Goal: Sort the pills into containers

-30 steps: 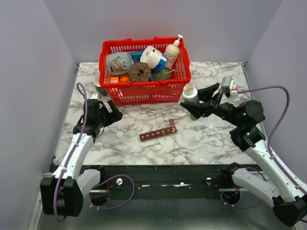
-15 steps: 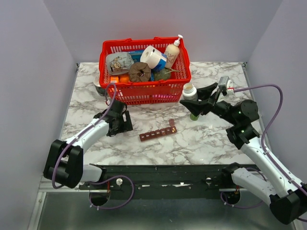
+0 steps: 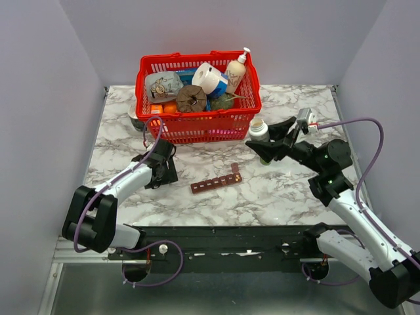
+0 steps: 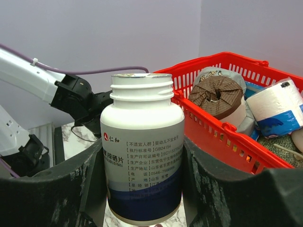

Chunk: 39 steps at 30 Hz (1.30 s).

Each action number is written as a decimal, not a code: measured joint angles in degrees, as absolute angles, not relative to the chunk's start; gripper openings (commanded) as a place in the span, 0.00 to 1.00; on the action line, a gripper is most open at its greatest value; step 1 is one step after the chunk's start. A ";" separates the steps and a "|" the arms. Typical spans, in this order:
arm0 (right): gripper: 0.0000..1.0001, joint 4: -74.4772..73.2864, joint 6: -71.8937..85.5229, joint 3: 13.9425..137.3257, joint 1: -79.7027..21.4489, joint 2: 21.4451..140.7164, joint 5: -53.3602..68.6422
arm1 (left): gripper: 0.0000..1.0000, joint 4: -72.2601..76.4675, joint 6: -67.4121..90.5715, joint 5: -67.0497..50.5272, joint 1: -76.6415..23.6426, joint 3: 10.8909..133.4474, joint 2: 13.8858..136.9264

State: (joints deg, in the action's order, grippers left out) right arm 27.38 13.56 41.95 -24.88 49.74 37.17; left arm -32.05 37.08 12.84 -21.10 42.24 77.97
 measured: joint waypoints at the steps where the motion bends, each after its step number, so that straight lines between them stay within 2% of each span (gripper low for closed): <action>1: 0.01 27.38 13.56 41.91 -24.77 49.71 37.21 | 0.79 -31.94 37.23 12.84 -21.12 42.06 78.04; 6: 0.01 27.38 13.93 41.69 -24.71 49.43 37.58 | 0.77 -31.11 37.82 12.82 -21.15 41.63 79.42; 7: 0.01 27.40 13.96 41.65 -24.67 49.41 37.63 | 0.72 -30.87 37.82 12.84 -21.15 41.54 79.70; 11: 0.01 27.40 14.02 41.52 -24.64 49.34 37.80 | 0.70 -29.85 38.02 13.04 -21.21 41.10 80.68; 12: 0.01 27.40 14.04 41.45 -24.64 49.32 37.82 | 0.63 -29.69 38.02 13.15 -21.26 41.06 80.71; 14: 0.01 27.40 14.11 41.25 -24.64 49.19 37.85 | 0.61 -29.39 38.11 13.45 -21.34 40.95 80.71; 17: 0.01 27.38 14.15 41.01 -24.62 48.93 38.04 | 0.36 -28.84 38.11 13.78 -21.52 40.82 80.68; 27: 0.01 27.33 14.11 40.21 -24.40 47.86 39.40 | 0.22 -31.29 36.95 12.08 -22.15 40.25 75.46; 31: 0.01 26.87 13.26 39.97 -24.36 47.81 42.72 | 0.21 -33.04 32.53 4.58 -22.35 40.80 65.91; 34: 0.01 26.65 11.88 39.92 -24.29 47.81 45.87 | 0.19 -33.23 29.56 -6.66 -22.50 43.81 58.59; 39: 0.01 25.47 9.30 39.92 -24.29 47.79 50.57 | 0.18 -29.21 29.36 -24.86 -22.76 53.67 55.22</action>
